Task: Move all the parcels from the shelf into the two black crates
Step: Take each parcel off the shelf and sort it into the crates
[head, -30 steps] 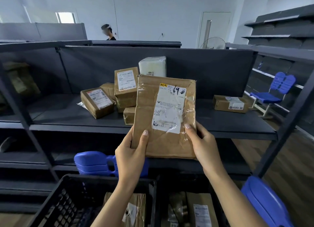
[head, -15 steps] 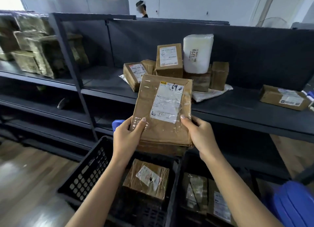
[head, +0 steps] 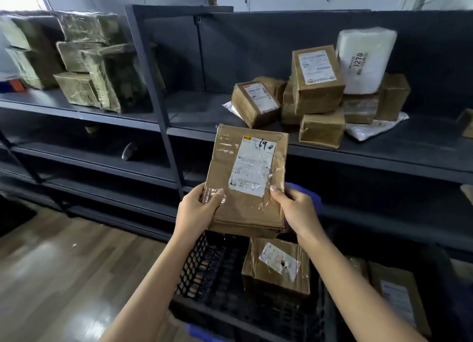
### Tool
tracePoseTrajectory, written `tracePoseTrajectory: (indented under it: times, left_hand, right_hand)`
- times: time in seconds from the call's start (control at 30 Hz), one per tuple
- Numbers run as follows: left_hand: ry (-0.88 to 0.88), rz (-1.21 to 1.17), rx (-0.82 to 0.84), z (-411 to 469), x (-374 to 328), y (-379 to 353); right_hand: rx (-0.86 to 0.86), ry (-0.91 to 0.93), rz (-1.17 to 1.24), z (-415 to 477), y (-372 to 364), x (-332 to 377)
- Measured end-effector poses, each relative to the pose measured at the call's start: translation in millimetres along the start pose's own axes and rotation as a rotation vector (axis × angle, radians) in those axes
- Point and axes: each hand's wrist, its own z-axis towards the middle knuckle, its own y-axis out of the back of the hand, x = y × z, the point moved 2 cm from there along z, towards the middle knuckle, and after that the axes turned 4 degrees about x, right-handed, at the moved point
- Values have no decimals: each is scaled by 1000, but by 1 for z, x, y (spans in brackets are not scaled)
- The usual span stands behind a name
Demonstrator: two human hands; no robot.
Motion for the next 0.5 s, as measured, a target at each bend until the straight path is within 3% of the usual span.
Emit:
tracePoseTrajectory:
  times: [0.3, 0.5]
  left_hand:
    - [134, 264, 218, 31, 71, 48]
    - [235, 383, 273, 30, 120, 51]
  right_hand:
    - [-42, -191, -172, -12, -80, -45]
    - [-24, -272, -236, -15, -109, -85]
